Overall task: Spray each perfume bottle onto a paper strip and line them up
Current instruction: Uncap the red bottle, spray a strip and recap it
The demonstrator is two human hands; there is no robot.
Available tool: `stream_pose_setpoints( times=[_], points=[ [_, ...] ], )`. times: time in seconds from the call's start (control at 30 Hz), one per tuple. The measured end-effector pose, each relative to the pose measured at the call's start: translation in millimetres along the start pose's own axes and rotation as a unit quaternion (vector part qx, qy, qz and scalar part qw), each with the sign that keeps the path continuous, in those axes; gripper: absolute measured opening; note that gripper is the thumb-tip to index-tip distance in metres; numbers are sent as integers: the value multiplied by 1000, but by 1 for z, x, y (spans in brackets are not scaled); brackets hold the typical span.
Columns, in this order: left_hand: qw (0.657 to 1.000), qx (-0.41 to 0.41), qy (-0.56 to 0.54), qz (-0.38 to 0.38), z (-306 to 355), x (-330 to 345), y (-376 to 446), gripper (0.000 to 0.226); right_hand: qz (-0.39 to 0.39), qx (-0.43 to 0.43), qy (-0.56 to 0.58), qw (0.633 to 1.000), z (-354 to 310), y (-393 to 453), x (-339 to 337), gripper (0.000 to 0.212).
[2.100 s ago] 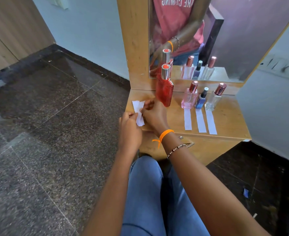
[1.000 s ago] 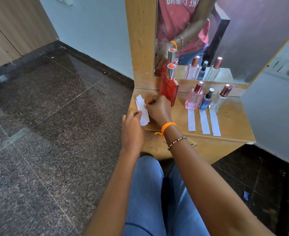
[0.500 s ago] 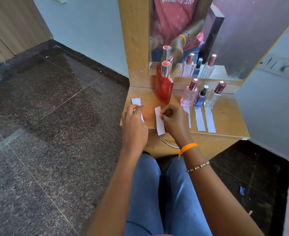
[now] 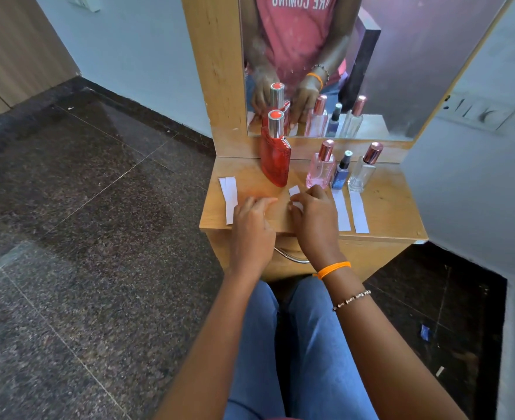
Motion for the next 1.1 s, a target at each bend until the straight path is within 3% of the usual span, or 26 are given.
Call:
stream_pose_setpoints(
  times=[0.3,0.5,0.67,0.9,1.0,1.1],
  points=[
    [1000,6,-20,15,3,-2,6,46,23,-28,-4,999,-6,-4,-7,17],
    [999,8,-38,32,3,-6,12,45,39,-24,67,997,-16,7,-19,19],
    [996,-3,-75,51,-1,-11,15,46,26,-24,131,991,-45,29,-19,44],
    [987,-33,-138,80,-8,-23,13,50,36,41,102,993,-56,53,-9,21],
    [977,-34,-182,107,-4,-35,14,39,19,7,136,990,-59,40,-19,24],
    [961,-42,-258,95,-1,-38,17,40,-46,-32,190,980,-57,23,-32,23]
  ],
)
Point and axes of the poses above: each hand's wrist, its own y-axis towards the middle knuckle, its own x-axis out of the palm, z = x × y, the point moved 9 cm from there along y, towards the middle knuckle, and after that the axes turned 10 degrees about x, right-handed, at the moved point
